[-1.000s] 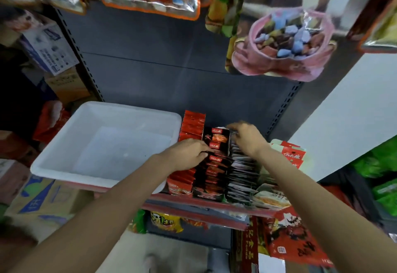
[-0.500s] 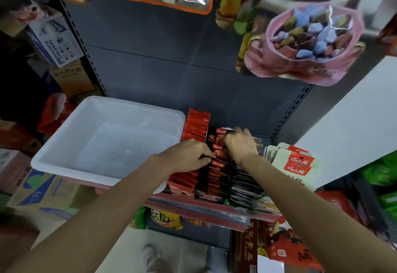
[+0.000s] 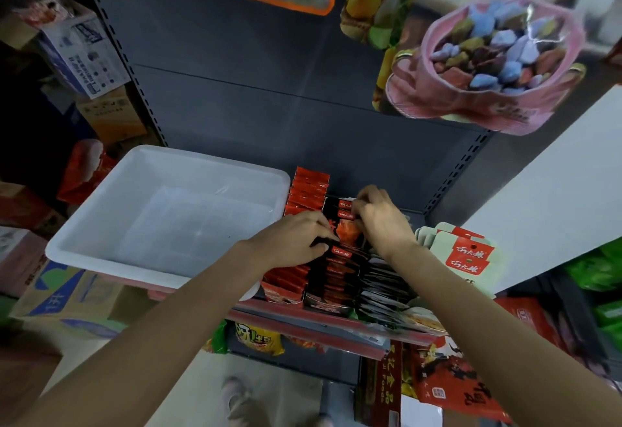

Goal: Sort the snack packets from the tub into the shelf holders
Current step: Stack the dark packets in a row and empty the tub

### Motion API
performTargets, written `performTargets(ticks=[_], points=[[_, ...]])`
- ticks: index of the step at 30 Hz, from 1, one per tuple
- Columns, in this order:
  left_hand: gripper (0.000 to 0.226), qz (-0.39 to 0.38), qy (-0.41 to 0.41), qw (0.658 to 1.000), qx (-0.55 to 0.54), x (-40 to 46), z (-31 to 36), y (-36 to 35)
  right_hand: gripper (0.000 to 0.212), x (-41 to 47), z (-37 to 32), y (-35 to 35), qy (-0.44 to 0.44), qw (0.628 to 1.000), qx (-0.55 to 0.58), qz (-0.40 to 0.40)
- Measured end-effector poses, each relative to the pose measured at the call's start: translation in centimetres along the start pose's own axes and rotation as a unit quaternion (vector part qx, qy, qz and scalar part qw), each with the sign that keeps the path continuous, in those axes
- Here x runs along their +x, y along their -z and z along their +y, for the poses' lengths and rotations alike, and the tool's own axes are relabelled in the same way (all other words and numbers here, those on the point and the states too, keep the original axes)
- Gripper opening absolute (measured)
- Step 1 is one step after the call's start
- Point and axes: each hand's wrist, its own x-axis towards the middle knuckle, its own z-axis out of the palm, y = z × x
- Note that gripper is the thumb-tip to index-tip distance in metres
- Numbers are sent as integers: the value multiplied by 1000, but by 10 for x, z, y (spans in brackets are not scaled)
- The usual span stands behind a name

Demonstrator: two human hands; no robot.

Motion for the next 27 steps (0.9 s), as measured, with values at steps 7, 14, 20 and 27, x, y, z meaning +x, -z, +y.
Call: performTargets(ticks=[7, 14, 20, 27], points=[[34, 11, -30, 998, 45, 1, -4, 0, 41, 2, 4, -7, 33, 999, -18, -24], [36, 11, -24, 998, 51, -1, -5, 1, 35, 5, 6, -4, 1, 988, 128, -81], [35, 6, -29, 999, 44, 0, -8, 1, 27, 8, 5, -7, 27, 995, -38, -89], [35, 5, -39, 998, 49, 0, -7, 2, 32, 3, 7, -14, 26, 994, 32, -100]])
